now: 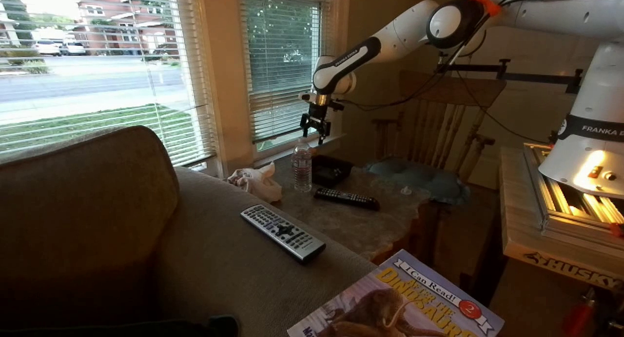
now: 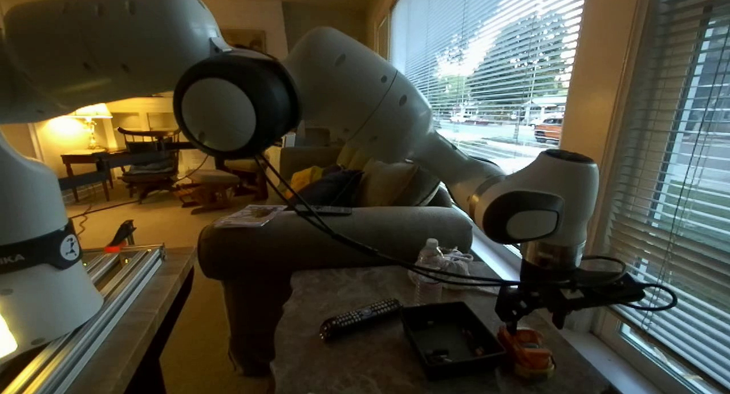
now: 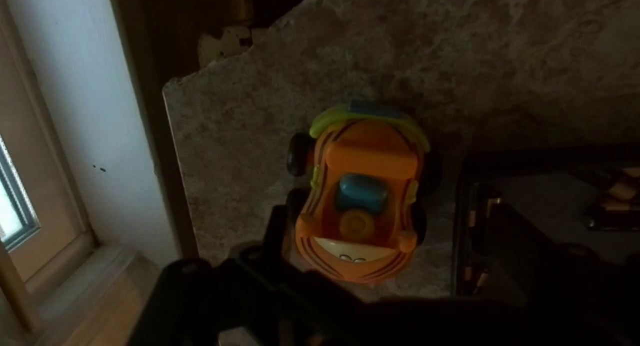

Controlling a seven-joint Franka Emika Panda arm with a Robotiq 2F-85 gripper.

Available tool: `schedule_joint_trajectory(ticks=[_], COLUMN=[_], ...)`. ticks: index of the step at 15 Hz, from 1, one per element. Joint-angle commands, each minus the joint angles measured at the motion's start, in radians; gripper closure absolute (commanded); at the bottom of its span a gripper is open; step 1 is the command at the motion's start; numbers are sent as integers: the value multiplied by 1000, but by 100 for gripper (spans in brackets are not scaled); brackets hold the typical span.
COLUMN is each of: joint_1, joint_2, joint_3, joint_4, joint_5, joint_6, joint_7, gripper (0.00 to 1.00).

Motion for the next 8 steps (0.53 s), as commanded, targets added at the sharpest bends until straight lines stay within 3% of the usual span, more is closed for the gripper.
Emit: schedule_joint_trajectory(ticks=[1, 8], joint_1=[-2, 17], joint_2=[90, 139], joint_3=[32, 5], joint_4=[141, 216], joint_5=[11, 44], joint_6=[-57, -95], joint_7=[-68, -133], gripper=[0, 0])
